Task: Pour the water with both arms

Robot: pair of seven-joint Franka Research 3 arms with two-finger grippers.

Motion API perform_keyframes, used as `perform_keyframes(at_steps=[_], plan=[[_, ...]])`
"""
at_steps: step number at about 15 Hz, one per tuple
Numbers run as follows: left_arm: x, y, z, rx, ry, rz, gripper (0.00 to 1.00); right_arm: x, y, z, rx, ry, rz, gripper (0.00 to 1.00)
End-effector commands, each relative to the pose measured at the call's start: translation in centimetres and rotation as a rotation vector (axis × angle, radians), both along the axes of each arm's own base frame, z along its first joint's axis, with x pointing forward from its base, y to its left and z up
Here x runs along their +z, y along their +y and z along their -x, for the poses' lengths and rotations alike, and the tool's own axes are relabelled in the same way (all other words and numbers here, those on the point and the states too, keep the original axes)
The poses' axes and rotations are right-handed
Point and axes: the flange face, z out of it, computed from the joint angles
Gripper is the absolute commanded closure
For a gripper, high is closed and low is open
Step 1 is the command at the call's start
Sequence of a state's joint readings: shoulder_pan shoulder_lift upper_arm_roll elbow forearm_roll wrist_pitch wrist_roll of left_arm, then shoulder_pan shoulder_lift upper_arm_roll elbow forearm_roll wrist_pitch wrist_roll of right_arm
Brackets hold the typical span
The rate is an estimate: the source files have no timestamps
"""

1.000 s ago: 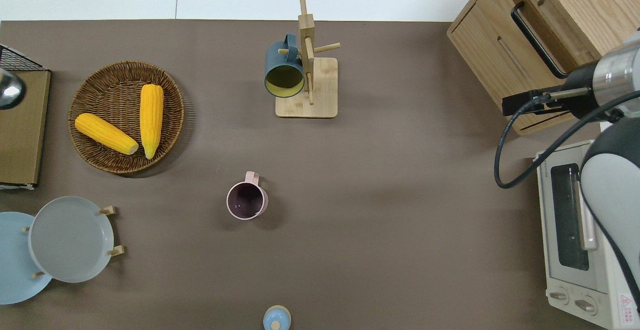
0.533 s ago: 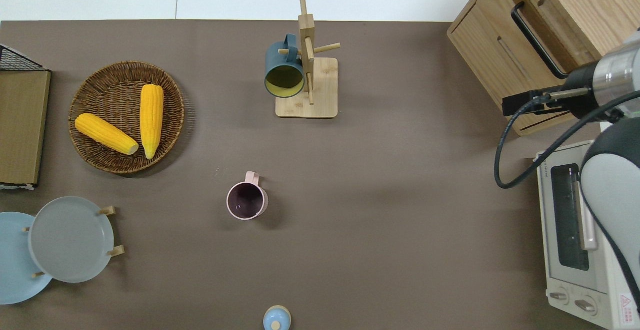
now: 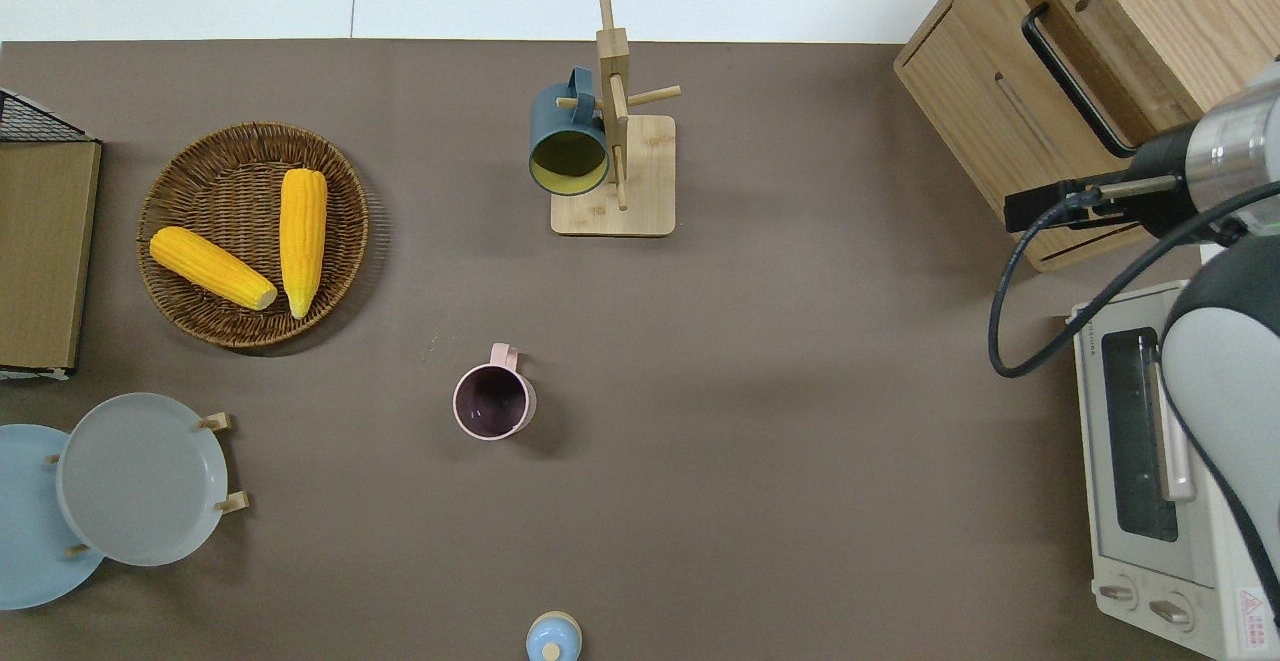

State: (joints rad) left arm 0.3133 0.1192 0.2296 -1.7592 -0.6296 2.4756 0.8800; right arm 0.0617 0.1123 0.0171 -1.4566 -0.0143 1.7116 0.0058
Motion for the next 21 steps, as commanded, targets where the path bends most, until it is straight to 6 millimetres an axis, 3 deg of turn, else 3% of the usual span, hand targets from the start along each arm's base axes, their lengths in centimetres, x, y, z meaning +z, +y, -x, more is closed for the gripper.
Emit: perform_keyframes(at_steps=[1, 7, 12, 15, 16, 17, 21], plan=[[-1.1, 2.6, -1.5, -0.035, -0.056, -0.007, 1.0, 0.4, -0.4, 0.2, 0.017, -0.01, -0.006, 0.007], [-5.6, 4.1, -3.5, -0.066, -0.067, 0.011, 1.0, 0.4, -0.4, 0.2, 0.017, -0.01, -0.006, 0.007], [-7.1, 4.8, -3.9, -0.056, -0.06, 0.029, 0.93, 0.4, -0.4, 0.2, 0.017, -0.01, -0.006, 0.007], [-7.6, 5.0, -4.2, -0.055, -0.056, 0.028, 0.59, 0.5, -0.3, 0.3, 0.019, -0.012, -0.008, 0.007], [-7.6, 5.0, -4.2, -0.054, -0.056, 0.026, 0.16, 0.5, -0.3, 0.3, 0.019, -0.012, -0.006, 0.007], [-7.5, 4.9, -4.3, -0.053, -0.06, 0.026, 0.0, 0.6, -0.4, 0.3, 0.017, -0.013, -0.006, 0.007], [-6.6, 5.0, -4.1, -0.054, -0.057, 0.007, 0.0, 0.6, -0.4, 0.3, 0.017, -0.013, -0.006, 0.007]])
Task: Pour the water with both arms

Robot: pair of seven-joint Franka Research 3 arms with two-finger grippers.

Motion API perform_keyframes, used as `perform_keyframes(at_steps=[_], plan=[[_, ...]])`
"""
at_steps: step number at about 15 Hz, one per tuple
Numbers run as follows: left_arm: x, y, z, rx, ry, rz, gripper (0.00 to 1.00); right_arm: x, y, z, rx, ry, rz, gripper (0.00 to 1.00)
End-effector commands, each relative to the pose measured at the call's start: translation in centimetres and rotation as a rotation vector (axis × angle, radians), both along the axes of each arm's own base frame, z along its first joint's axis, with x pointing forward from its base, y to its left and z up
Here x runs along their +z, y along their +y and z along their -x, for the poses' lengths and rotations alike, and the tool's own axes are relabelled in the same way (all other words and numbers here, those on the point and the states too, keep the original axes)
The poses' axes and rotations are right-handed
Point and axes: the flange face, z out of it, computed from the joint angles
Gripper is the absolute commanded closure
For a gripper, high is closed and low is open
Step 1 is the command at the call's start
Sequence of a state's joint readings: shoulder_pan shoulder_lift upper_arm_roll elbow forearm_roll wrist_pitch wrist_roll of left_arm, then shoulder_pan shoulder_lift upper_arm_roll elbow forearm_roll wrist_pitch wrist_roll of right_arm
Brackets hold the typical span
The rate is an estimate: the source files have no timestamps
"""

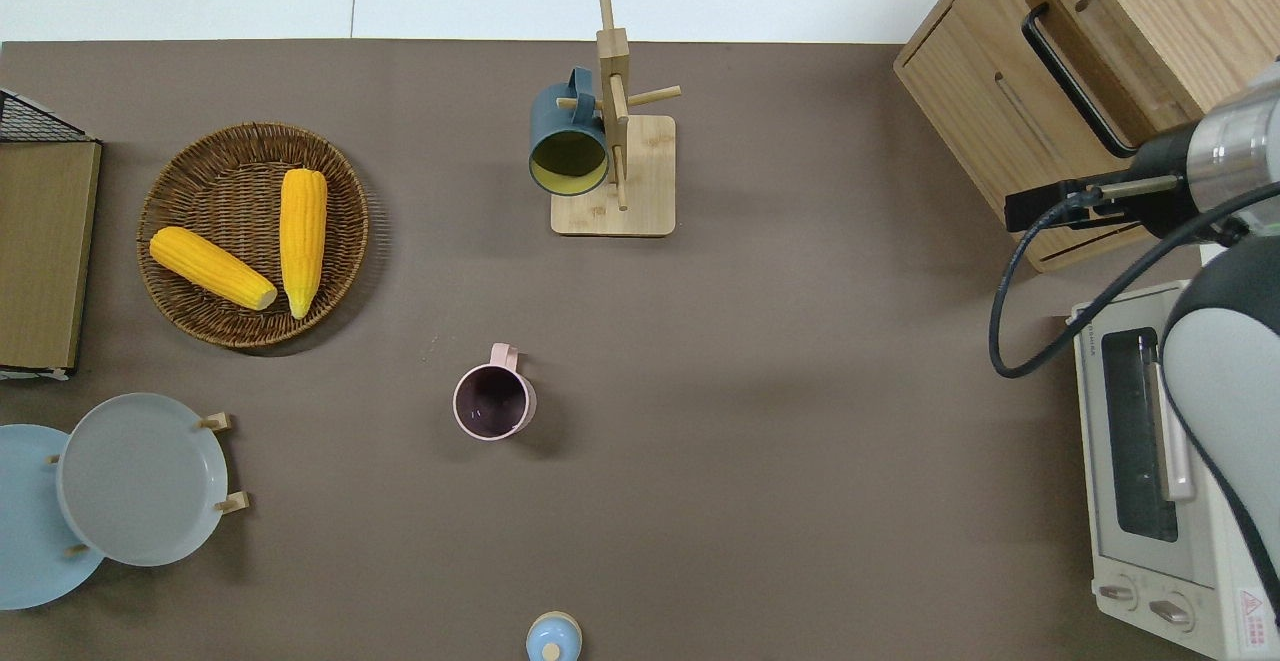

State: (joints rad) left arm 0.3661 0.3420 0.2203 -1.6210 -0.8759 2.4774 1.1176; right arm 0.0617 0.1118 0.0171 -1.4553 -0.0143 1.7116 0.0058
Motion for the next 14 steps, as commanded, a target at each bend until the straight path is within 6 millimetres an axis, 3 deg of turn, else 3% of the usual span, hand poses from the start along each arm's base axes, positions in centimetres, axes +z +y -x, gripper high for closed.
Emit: perform_keyframes(at_steps=[1, 14], plan=[[1.0, 0.7, -0.2, -0.011, -0.001, -0.039, 0.0, 0.5, -0.4, 0.3, 0.017, -0.011, -0.006, 0.007], [6.2, -2.6, 2.5, 0.061, 0.314, 0.044, 0.0, 0.5, -0.4, 0.3, 0.017, -0.011, -0.006, 0.007]])
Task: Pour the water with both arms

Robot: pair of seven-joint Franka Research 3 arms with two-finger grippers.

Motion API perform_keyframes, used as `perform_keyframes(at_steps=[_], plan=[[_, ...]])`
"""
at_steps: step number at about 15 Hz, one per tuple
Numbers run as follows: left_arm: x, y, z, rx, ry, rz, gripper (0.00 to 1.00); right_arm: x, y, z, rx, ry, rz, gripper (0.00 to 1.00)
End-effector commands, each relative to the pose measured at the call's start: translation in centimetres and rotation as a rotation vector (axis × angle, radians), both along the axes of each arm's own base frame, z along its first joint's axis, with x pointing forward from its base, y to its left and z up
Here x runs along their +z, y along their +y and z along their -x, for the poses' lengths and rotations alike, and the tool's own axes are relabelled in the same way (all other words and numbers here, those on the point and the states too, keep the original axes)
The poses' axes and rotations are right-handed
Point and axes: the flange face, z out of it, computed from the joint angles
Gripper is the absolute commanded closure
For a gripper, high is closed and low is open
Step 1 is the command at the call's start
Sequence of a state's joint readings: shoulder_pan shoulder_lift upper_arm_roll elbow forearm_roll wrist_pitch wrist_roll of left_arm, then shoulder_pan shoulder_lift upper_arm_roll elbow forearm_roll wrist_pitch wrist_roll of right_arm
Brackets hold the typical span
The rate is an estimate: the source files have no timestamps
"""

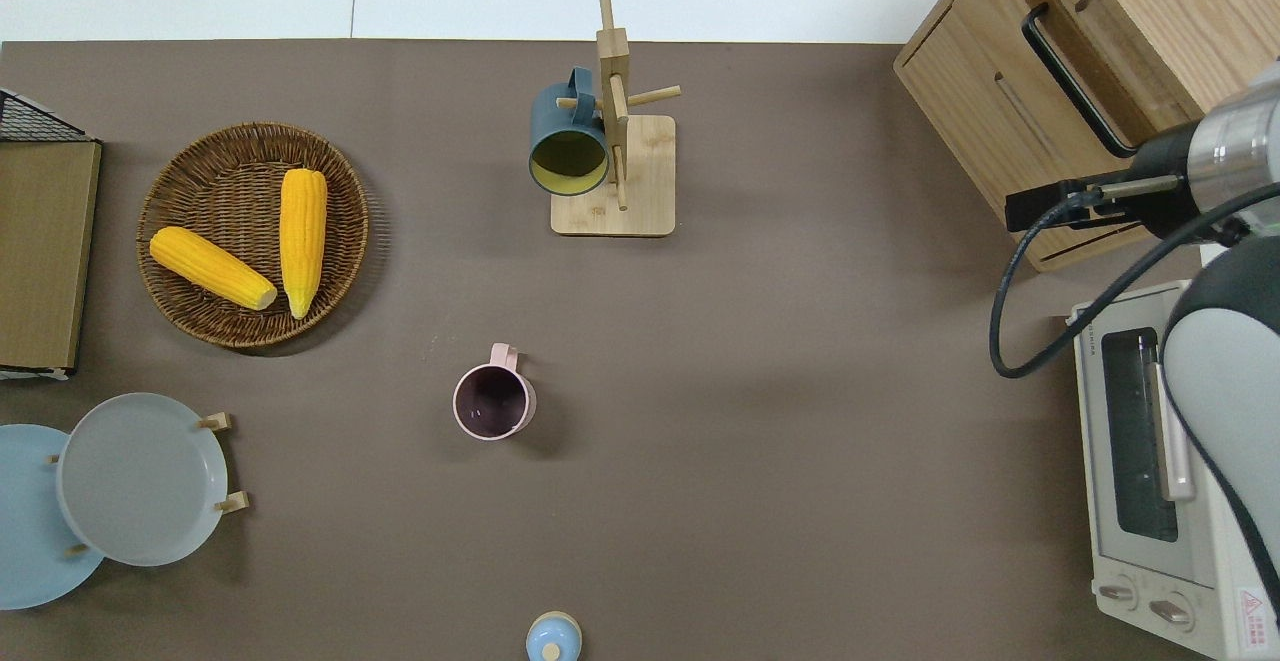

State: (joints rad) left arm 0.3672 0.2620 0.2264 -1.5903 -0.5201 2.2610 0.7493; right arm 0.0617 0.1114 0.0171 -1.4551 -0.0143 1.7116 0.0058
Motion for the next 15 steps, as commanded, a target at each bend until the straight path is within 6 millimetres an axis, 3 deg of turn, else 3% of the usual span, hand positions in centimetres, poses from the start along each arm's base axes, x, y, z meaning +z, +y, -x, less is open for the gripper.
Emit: perform_keyframes(at_steps=[1, 4, 8, 12, 13, 15], plan=[[2.1, -1.3, 1.5, -0.006, 0.118, -0.014, 0.0, 0.4, -0.4, 0.3, 0.017, -0.011, -0.006, 0.007], [4.0, -3.6, 2.4, -0.014, 0.224, -0.051, 0.0, 0.4, -0.4, 0.3, 0.017, -0.011, -0.006, 0.007], [7.6, -8.5, 3.5, -0.042, 0.31, -0.075, 0.0, 0.4, -0.4, 0.3, 0.017, -0.011, -0.006, 0.007], [10.3, -16.9, 3.5, -0.038, 0.401, -0.094, 0.0, 0.4, -0.4, 0.3, 0.017, -0.011, -0.006, 0.007], [10.7, -20.9, 3.4, -0.056, 0.445, -0.103, 0.0, 0.4, -0.4, 0.3, 0.017, -0.011, -0.006, 0.007], [11.0, -26.2, 3.4, -0.103, 0.486, -0.105, 0.0, 0.4, -0.4, 0.3, 0.017, -0.011, -0.006, 0.007]])
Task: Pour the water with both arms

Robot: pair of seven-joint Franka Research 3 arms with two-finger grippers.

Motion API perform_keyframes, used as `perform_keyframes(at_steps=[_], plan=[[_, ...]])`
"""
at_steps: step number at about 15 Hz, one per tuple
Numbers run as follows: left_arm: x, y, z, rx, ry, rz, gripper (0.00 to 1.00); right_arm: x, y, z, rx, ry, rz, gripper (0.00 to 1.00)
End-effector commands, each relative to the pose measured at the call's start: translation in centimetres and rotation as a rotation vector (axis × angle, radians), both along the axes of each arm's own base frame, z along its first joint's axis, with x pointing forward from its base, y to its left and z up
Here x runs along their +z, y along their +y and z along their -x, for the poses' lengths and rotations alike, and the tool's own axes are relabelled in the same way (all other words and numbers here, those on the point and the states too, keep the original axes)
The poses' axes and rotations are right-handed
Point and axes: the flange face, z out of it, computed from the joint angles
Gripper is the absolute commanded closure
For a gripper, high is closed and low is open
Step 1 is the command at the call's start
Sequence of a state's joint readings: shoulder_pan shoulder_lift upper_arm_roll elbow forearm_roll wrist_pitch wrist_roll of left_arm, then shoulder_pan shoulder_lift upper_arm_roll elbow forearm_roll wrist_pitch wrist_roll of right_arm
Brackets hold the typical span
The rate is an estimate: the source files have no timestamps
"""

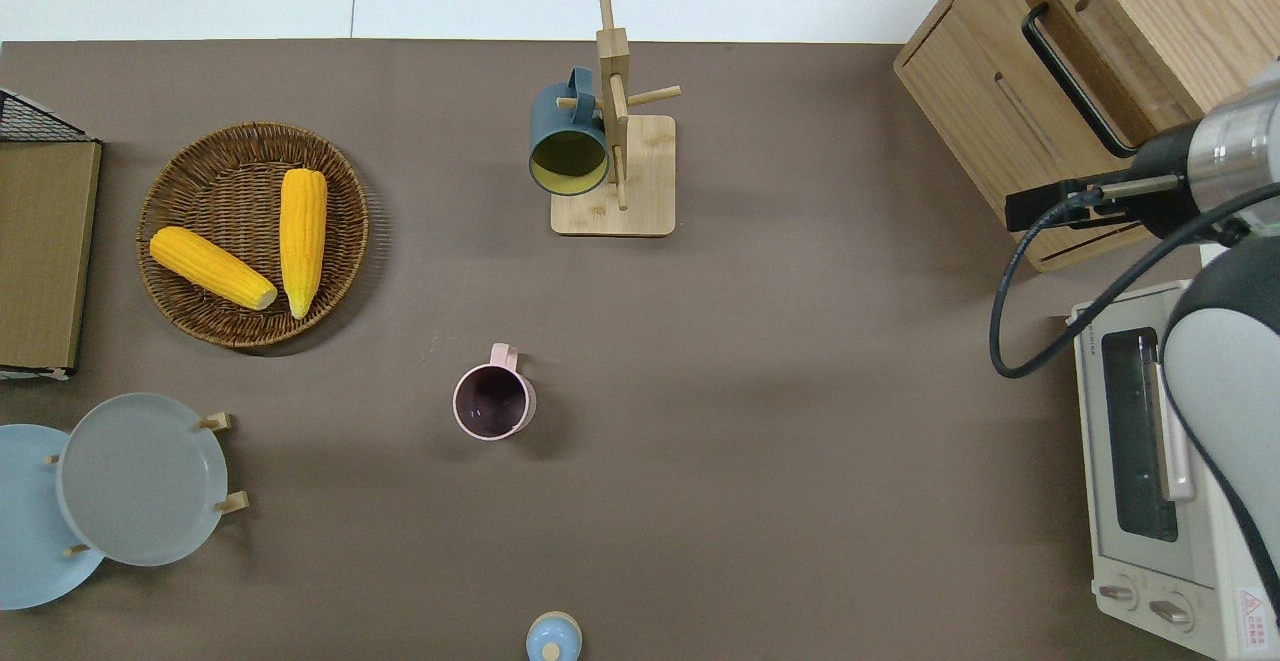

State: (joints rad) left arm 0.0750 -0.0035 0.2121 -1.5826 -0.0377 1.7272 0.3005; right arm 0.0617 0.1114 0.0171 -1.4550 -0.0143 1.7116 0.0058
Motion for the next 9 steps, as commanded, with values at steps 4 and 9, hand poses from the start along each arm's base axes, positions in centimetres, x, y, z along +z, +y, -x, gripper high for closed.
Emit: perform_keyframes(at_steps=[4, 9], plan=[[0.7, -12.4, 0.4, -0.09, 0.093, -0.007, 0.0, 0.4, -0.4, 0.3, 0.017, -0.011, -0.006, 0.007], [0.3, -16.9, 0.9, -0.175, 0.125, -0.005, 0.0, 0.4, -0.4, 0.3, 0.017, -0.011, -0.006, 0.007]])
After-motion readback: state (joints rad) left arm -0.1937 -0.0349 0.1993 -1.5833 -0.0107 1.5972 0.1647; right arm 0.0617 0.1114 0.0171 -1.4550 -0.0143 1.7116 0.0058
